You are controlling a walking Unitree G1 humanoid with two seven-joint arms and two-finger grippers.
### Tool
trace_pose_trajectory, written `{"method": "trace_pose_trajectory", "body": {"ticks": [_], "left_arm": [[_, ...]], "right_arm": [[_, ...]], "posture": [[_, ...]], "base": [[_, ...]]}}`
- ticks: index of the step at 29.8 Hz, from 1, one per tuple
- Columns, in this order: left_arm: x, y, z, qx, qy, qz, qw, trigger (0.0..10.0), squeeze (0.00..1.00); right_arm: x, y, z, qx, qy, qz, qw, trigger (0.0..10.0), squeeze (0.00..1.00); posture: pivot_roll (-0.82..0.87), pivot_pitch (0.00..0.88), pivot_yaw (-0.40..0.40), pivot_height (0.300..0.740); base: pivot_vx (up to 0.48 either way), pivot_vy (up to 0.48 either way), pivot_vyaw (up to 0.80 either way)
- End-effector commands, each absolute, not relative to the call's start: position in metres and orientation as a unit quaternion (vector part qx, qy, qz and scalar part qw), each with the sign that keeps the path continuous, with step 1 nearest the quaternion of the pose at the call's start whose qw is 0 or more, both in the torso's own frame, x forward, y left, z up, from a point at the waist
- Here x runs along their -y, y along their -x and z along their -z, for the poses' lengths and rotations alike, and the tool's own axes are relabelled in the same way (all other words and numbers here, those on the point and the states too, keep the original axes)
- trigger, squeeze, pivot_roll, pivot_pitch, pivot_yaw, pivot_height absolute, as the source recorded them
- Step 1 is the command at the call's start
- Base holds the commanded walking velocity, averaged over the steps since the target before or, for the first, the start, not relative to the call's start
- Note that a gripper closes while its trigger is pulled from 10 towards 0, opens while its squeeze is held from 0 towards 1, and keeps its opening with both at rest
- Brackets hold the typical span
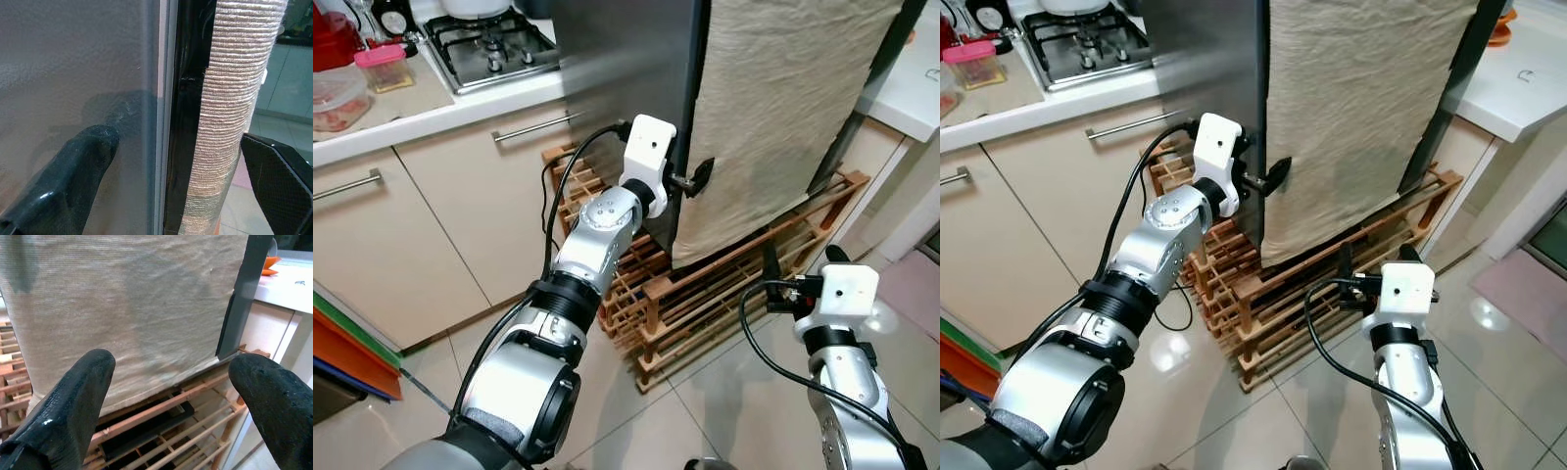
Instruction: Restocking fridge
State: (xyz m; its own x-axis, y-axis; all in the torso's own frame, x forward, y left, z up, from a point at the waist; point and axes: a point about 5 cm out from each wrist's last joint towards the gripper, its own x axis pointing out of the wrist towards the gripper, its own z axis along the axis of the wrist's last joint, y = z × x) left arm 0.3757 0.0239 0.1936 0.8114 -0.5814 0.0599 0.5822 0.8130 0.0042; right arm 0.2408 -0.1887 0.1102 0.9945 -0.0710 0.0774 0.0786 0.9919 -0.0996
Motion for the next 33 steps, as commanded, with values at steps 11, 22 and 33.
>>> {"method": "trace_pose_trajectory", "body": {"ticks": [11,22,33], "left_arm": [[-0.029,-0.368,-0.202,0.044,0.024,0.297,0.954,10.0,0.00],[-0.031,-0.354,-0.202,0.041,0.037,0.299,0.953,10.0,0.00],[-0.021,-0.338,-0.203,0.026,0.055,0.326,0.944,10.0,0.00]], "right_arm": [[0.189,-0.238,-0.106,0.024,0.048,0.037,0.998,10.0,0.00],[0.191,-0.241,-0.105,0.022,0.048,0.034,0.998,10.0,0.00],[0.189,-0.243,-0.103,0.020,0.046,0.032,0.998,10.0,0.00]], "posture": [[-0.17,0.050,0.045,0.740],[-0.15,0.045,0.040,0.740],[-0.15,0.043,0.045,0.740]], "base": [[0.000,0.000,0.00],[0.000,0.000,0.00],[0.000,0.000,0.00]]}}
